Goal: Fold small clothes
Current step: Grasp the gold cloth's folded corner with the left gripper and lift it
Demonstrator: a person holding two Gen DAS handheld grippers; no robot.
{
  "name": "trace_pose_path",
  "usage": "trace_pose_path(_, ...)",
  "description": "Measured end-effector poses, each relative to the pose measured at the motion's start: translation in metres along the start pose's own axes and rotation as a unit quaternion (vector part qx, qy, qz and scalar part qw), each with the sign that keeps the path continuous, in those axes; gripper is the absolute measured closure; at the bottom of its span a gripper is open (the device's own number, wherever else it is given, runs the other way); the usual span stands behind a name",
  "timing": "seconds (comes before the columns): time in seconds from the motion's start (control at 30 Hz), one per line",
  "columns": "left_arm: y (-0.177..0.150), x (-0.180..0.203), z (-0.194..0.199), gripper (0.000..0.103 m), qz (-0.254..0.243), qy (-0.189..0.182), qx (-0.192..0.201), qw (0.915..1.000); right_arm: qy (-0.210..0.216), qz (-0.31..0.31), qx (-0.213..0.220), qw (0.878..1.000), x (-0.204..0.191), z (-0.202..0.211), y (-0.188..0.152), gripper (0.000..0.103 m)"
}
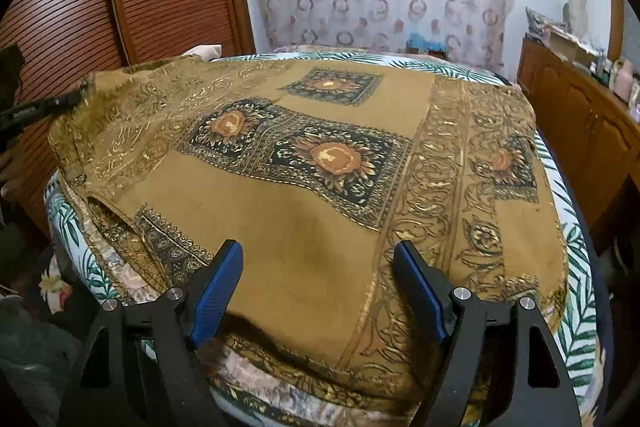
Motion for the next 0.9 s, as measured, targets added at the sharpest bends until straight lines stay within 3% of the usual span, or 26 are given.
trace_pose_path(0.2, 0.022, 0.044, -0.005, 0.098, -0.037, -0.042, 0.019, 0.9982, -0.007, -0.008, 0.007, 1.0, 0.013, 0.013, 0.003, 0.024)
trace_pose_path(0.33, 0.03, 0.066, -0.011, 0.098, -0.058, -0.034, 0.027, 0.9974, -0.013, -0.011, 0.012, 1.0, 0.02, 0.019, 0.006, 0.024)
trace_pose_path(0.6, 0.039, 0.102, -0.019, 0.098, -0.084, -0.062, 0.029, 0.9942, -0.019, -0.01, 0.011, 1.0, 0.028, 0.028, -0.003, 0.024)
trace_pose_path(0.9, 0.059, 0.143, -0.027, 0.098, -0.106, -0.117, 0.033, 0.9869, -0.028, -0.016, 0.02, 0.999, 0.04, 0.044, -0.004, 0.024)
Point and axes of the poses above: each gripper's, at about its wrist camera, not at the fingertips, and z roughly against the way its jaws point, x to its right, y to its top, the point moved 2 cm from there along -z, roughly the way its jaws point
